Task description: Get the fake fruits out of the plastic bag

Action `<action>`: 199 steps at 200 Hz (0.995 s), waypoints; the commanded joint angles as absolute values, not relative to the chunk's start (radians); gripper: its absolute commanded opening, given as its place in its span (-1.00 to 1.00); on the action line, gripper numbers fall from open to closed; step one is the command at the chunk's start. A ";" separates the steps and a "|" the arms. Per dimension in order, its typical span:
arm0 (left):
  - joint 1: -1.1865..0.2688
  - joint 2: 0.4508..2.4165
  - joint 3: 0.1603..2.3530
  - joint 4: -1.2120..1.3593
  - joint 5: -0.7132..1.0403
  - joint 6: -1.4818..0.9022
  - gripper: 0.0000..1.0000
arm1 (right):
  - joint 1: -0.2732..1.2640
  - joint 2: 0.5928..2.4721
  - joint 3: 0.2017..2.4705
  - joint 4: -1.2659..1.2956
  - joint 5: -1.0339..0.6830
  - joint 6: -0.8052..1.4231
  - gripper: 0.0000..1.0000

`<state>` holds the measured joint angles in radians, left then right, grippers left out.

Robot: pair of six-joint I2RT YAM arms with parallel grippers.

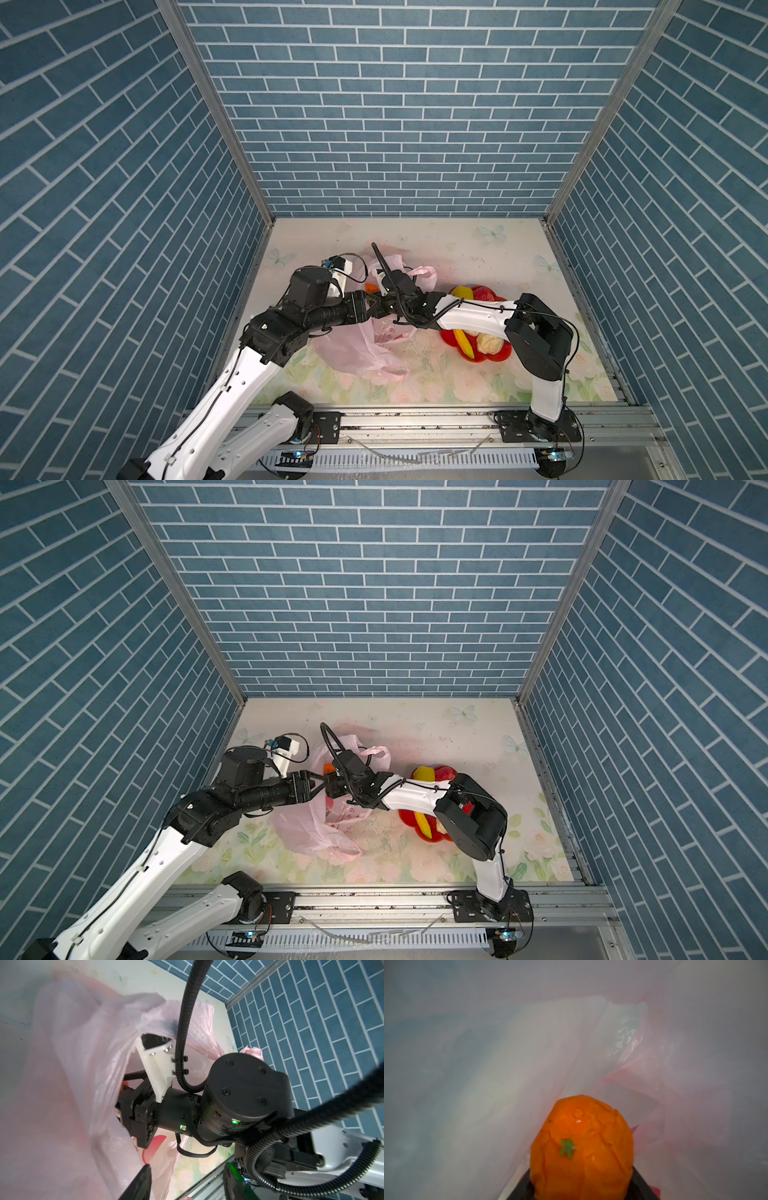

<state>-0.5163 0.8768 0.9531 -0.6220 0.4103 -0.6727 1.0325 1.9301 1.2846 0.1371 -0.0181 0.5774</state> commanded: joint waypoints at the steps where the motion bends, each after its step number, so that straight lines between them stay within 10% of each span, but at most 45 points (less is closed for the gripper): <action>1: -0.531 0.879 0.902 -0.503 0.495 -0.718 0.19 | 1.028 1.945 1.334 0.127 -0.035 0.583 -0.98; 199: -0.565 0.785 0.612 -0.649 -0.105 -0.842 0.21 | 1.027 1.892 1.259 0.139 -0.029 0.609 -1.00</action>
